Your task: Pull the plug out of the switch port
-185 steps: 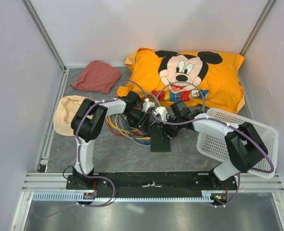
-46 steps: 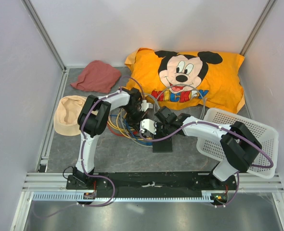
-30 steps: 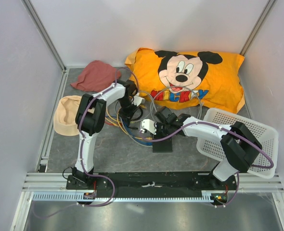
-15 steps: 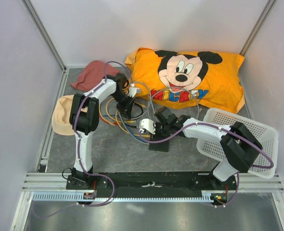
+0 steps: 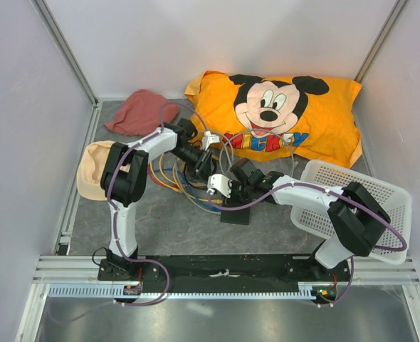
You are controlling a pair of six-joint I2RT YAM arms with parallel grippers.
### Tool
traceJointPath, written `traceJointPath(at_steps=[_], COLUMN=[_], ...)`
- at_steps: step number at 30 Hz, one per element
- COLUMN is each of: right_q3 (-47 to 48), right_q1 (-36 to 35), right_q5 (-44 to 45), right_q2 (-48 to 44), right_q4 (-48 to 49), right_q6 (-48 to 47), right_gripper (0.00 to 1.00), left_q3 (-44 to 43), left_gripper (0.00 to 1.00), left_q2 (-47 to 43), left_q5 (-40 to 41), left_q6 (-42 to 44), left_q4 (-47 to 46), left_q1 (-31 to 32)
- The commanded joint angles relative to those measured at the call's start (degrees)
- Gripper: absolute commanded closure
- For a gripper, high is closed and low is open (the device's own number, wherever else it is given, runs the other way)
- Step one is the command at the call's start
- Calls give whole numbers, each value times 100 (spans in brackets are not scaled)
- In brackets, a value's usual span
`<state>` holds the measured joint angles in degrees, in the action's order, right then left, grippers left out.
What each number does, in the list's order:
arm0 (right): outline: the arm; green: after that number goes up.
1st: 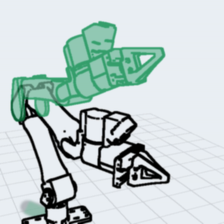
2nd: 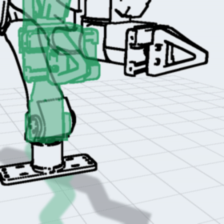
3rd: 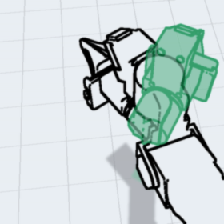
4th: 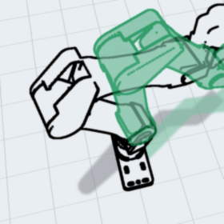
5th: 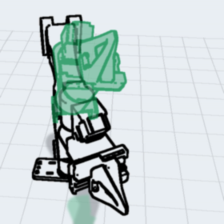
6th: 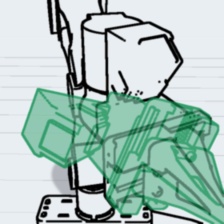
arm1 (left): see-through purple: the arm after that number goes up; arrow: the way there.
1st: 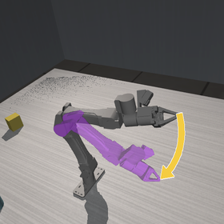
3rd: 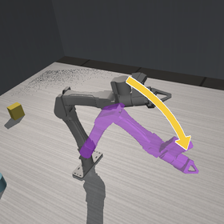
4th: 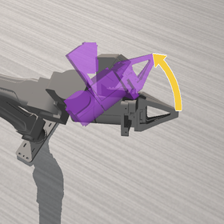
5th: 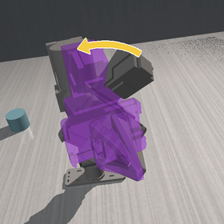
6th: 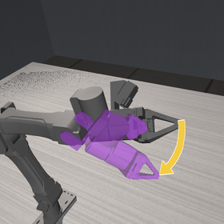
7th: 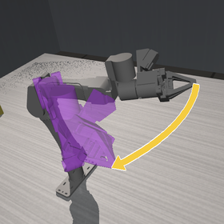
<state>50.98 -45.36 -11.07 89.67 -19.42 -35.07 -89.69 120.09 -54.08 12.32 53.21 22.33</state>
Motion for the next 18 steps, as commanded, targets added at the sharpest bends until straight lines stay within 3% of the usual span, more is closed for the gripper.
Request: traceJointPath(at_steps=[1, 8, 12, 18], right_q3=[-11, 807, 870, 887], right_q1=[264, 704, 889, 915], right_q5=[360, -219, -344, -238], right_q2=[51, -608, -1178, -1162], right_q4=[-825, -2038, -2162, -2215], right_q6=[439, 309, 71, 465], right_gripper=[93, 92, 93, 93], left_q3=[460, 1233, 1682, 1648], left_gripper=[76, 80, 82, 82], left_q2=[-381, -478, -645, -645], left_q5=[-445, 37, 442, 706], left_q6=[-28, -141, -467, -467], left_q4=[-382, -706, -1400, -1796], left_q1=[368, 772, 957, 1581])
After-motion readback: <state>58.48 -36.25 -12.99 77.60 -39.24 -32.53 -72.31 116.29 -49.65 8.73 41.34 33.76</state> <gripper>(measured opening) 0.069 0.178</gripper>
